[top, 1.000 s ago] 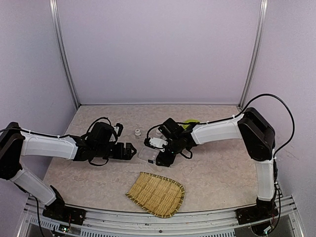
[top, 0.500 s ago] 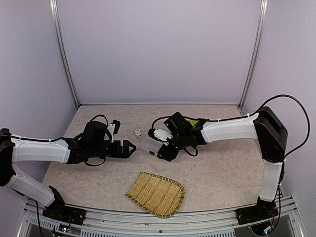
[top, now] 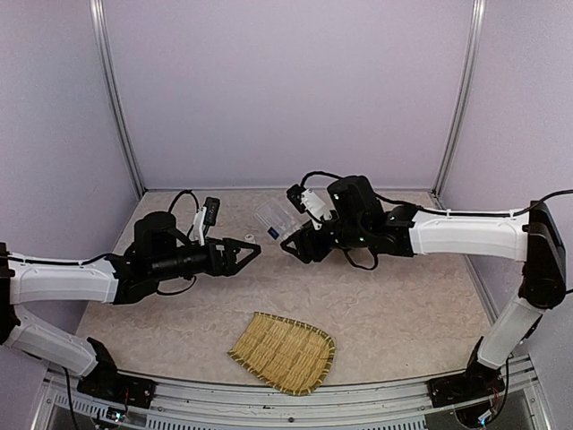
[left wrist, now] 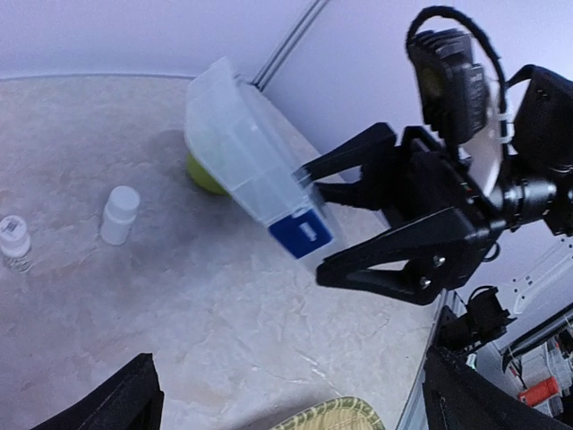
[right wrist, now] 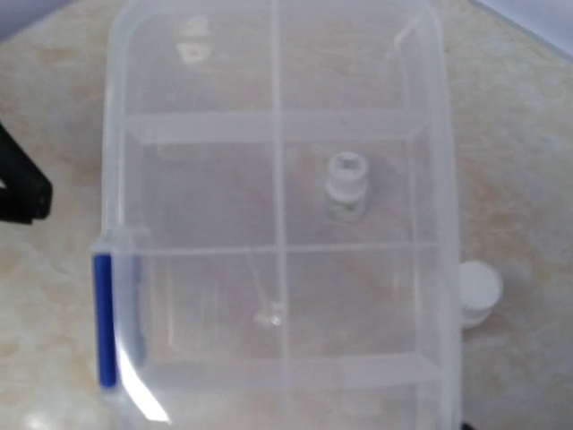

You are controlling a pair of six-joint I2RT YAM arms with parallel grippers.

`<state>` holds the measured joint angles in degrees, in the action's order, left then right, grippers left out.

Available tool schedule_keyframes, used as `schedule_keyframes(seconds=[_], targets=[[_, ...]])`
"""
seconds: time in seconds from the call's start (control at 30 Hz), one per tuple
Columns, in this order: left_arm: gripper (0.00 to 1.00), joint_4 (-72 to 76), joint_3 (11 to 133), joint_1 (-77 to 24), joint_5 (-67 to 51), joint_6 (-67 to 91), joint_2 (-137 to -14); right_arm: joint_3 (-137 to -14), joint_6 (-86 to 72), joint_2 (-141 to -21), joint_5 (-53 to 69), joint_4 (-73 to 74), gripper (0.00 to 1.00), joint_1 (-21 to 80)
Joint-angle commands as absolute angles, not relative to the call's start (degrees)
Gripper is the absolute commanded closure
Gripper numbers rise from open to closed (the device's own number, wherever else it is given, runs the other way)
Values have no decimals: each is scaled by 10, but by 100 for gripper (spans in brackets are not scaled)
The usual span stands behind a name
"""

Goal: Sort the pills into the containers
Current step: Pick up the pill container from the center of the board, then open the lid of the pill container.

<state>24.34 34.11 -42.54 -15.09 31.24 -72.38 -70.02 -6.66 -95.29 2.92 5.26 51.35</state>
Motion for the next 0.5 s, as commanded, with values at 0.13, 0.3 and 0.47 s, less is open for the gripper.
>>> schedule_keyframes(seconds=[0.13, 0.3, 0.47], targets=[[1, 367, 369, -446, -244, 324, -755, -637, -152, -892, 106, -38, 44, 529], [4, 410, 374, -451, -268, 343, -776, -600, -180, -872, 129, -89, 44, 533], [7, 424, 383, -454, -274, 357, -790, -578, -196, -869, 125, -123, 44, 537]])
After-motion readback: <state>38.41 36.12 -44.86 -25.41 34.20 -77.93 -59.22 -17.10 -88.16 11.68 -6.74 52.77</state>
